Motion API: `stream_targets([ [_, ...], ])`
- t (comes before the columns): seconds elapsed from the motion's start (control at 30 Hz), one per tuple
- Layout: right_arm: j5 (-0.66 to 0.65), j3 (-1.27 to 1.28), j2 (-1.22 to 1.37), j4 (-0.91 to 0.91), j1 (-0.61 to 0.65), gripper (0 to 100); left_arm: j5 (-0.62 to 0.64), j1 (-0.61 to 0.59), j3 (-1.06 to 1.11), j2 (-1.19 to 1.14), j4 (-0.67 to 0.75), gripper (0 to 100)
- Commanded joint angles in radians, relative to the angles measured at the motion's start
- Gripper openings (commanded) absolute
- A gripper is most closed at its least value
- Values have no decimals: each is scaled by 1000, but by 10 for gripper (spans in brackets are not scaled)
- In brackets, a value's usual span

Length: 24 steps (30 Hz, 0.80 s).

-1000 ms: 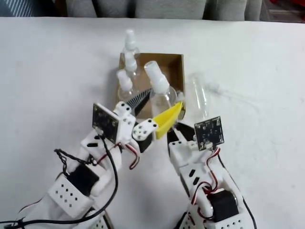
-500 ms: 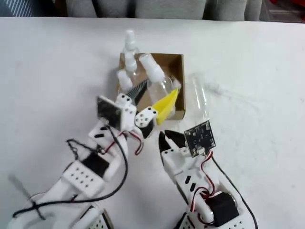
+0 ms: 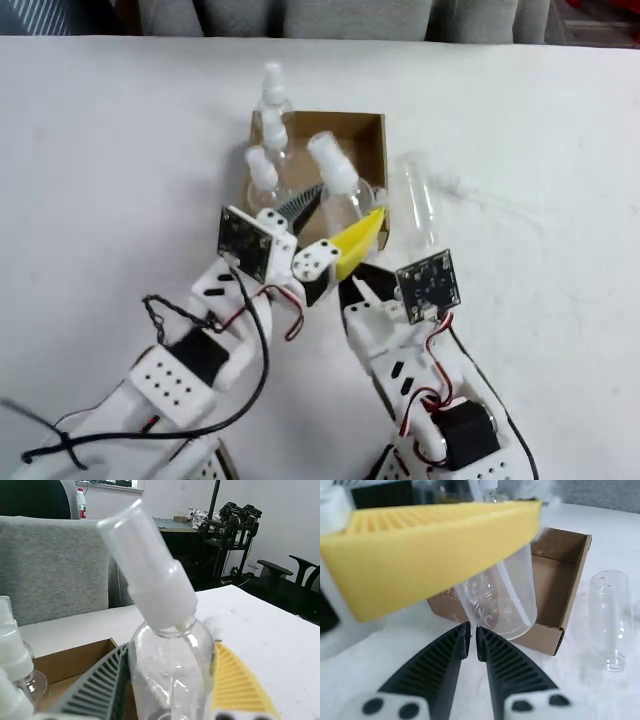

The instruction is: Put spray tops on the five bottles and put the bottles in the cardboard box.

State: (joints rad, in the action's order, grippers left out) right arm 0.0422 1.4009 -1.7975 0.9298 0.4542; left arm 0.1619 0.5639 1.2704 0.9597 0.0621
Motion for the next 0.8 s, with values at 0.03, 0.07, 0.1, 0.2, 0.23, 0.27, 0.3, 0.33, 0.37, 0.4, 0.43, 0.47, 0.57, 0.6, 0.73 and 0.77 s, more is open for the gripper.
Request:
stream_targets([
  [0.03, 11, -3, -2, -39, -31, 17, 6, 27, -3, 108, -87, 20],
  [0.07, 11, -3, -2, -36, -31, 17, 6, 25, -3, 110, -87, 20],
  [0.1, 11, -3, -2, -35, -31, 17, 6, 24, -3, 110, -86, 20],
  [0.2, 11, -15, -5, 15, -30, 17, 9, 18, -3, 108, -80, 20],
  [0.23, 11, -31, -5, 48, -30, 17, 8, 18, -5, 108, -80, 20],
  [0.27, 11, -49, -5, 84, -30, 17, 6, 16, -8, 108, -80, 20],
  [0.3, 11, -61, -5, 113, -36, 17, 6, 13, -11, 108, -78, 20],
  [0.33, 8, -69, -5, 133, -41, 17, 6, 2, -12, 108, -78, 20],
  [0.37, 3, -69, -5, 142, -48, 17, 6, -5, -17, 108, -68, 20],
  [0.4, 3, -66, -4, 147, -68, 17, 6, -16, -23, 105, -51, 20],
  [0.43, 3, -66, -4, 147, -96, 17, 6, -31, -31, 97, -34, 20],
  [0.47, 3, -64, -4, 147, -130, 17, 6, -45, -44, 81, -18, 20],
  [0.57, 3, -37, -2, 143, -245, 17, 6, -85, -118, -19, 11, 20],
  [0.6, 2, -18, -2, 140, -278, 17, 6, -94, -150, -65, 17, 20],
  [0.73, 2, 44, -2, 140, -392, 17, 6, -114, -272, -249, 63, 20],
  [0.77, 0, 57, -2, 140, -418, 17, 6, -114, -301, -294, 84, 20],
])
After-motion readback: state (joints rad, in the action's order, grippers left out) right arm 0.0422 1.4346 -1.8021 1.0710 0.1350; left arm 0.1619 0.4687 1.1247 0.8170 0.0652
